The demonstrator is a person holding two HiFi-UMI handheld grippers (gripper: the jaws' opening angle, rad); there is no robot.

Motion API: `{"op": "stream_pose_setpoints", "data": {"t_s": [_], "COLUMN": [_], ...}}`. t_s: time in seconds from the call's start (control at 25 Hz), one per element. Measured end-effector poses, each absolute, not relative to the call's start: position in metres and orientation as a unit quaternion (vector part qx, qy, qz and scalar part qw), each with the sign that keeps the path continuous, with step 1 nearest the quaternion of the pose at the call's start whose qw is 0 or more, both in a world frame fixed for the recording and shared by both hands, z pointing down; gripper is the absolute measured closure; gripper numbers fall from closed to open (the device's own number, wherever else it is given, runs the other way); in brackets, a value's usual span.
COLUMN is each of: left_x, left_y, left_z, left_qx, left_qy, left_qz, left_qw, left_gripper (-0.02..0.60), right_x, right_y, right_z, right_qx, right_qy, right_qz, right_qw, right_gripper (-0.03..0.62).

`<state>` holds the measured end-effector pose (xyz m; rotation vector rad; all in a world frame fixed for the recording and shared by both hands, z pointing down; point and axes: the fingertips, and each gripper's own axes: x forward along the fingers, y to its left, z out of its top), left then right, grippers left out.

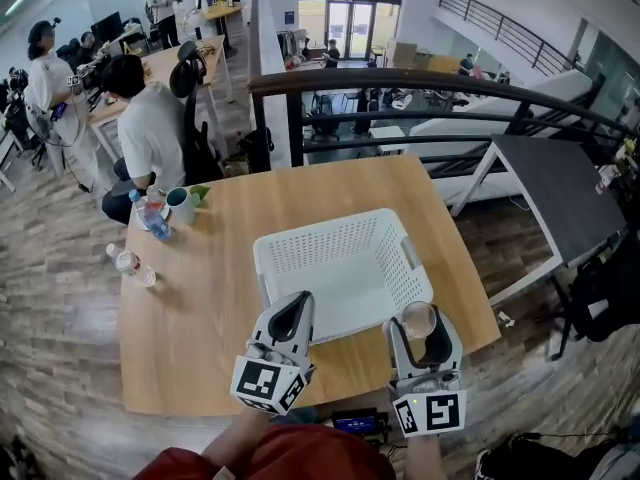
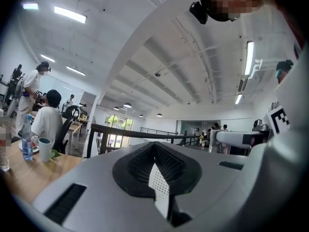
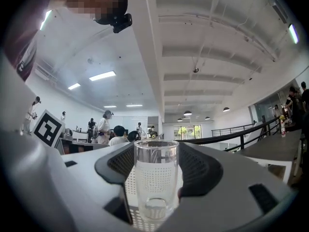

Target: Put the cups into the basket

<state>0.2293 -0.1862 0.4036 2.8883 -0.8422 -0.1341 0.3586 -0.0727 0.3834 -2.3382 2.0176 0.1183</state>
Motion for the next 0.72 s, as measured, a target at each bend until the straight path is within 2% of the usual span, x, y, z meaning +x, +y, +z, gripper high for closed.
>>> {"op": "stream_pose_setpoints", "data": {"t_s": [0.72], "left_x": [0.164], "left_y": [-0.258], "left_z": [0.410], "left_qx": [0.938], "left_qy": [-0.333], "left_qz": [-0.053], "left_qw": [0.082], "left_gripper": [0.575], "right_x": [0.310], "right_y": [-0.157], "right_z": [0.375], "right_qx": [-0.723], "right_qy": [0.690], "right_qz": [0.039], "right_qw": [0.012], "right_gripper": [0.313]}}
